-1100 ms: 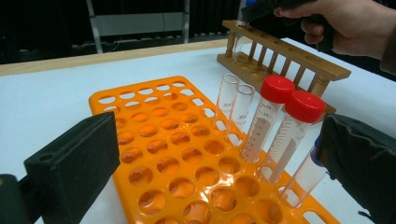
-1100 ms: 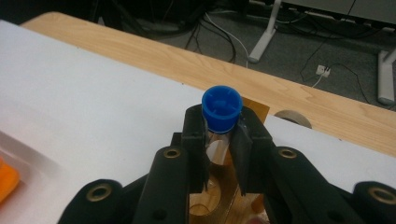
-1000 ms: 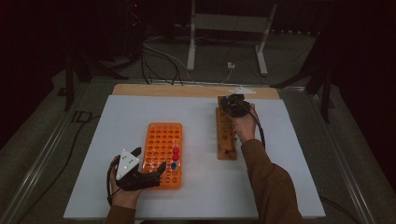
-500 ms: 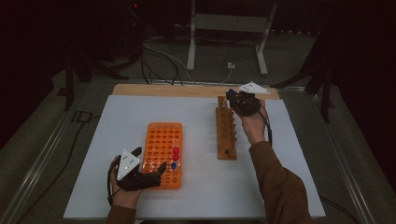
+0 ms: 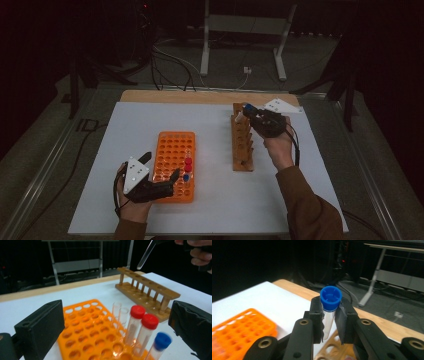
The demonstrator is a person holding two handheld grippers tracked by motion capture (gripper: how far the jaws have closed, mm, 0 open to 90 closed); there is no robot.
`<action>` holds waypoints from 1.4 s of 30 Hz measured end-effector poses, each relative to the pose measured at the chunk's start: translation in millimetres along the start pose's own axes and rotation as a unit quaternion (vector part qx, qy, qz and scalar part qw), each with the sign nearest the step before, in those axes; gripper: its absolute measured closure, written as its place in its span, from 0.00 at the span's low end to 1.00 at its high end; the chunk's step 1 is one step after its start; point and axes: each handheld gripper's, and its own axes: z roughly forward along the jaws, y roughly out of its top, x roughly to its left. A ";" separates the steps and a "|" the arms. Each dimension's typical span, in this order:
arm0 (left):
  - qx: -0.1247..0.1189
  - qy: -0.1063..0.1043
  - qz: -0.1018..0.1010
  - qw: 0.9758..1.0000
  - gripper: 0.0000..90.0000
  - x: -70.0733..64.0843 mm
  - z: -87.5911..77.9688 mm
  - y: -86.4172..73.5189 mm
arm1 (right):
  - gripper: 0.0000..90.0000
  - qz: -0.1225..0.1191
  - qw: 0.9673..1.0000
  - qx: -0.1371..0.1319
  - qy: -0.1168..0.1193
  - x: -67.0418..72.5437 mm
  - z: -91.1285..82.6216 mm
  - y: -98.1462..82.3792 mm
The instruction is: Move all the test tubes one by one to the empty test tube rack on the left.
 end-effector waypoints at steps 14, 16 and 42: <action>0.004 -0.044 0.040 0.998 0.07 -43.4 39.8 27.2 | 0.85 0.004 0.996 -0.003 0.089 29.4 -32.7 -14.7; 0.010 -0.049 0.043 0.998 0.08 -48.1 45.0 29.9 | 0.85 0.003 0.995 0.000 0.103 34.5 -36.0 -18.3; 0.074 -0.071 0.132 0.986 0.83 -84.8 75.5 34.5 | 0.85 -0.006 0.976 0.042 0.215 82.4 -42.5 -21.5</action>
